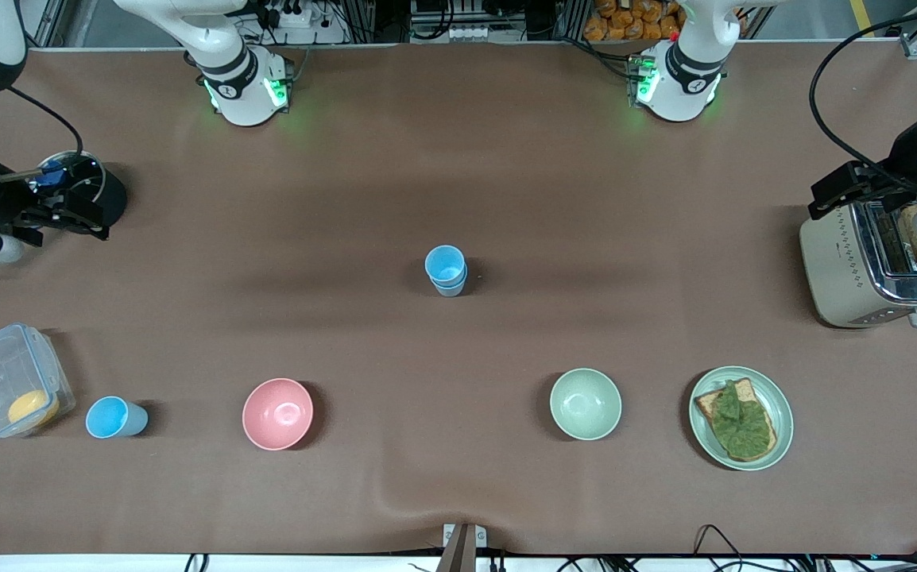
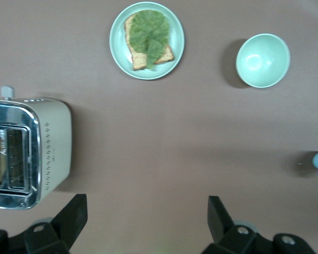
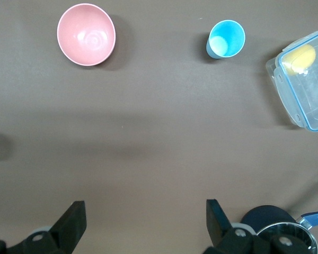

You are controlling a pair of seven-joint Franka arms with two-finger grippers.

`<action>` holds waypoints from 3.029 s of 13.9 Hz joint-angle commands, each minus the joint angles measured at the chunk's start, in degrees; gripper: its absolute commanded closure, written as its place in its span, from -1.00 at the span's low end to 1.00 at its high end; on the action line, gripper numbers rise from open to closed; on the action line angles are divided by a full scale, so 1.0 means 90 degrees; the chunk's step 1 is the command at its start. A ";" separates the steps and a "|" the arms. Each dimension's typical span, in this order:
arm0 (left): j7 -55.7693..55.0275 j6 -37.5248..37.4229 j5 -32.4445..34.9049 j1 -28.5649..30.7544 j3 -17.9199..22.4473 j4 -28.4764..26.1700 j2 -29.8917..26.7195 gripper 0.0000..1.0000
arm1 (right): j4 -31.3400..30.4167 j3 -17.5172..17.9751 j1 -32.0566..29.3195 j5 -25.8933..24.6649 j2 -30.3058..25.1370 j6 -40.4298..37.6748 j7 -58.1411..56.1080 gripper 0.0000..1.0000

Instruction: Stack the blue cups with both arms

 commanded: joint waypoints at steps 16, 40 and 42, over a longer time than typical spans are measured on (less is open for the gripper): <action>0.0833 -0.0291 -0.0158 0.0143 -0.0009 0.0214 -0.0140 -1.00 | 0.0139 0.0072 -0.0078 0.0057 0.0055 -0.0131 0.0075 -1.00; 0.0765 -0.0291 -0.0177 0.0152 -0.0067 0.0214 -0.0121 -1.00 | 0.0139 0.0101 -0.0048 0.0067 0.0055 -0.0122 0.0075 -1.00; 0.0814 -0.0291 -0.0158 0.0182 -0.0028 0.0204 -0.0140 -1.00 | 0.0139 0.0101 -0.0058 0.0067 0.0055 -0.0131 0.0075 -1.00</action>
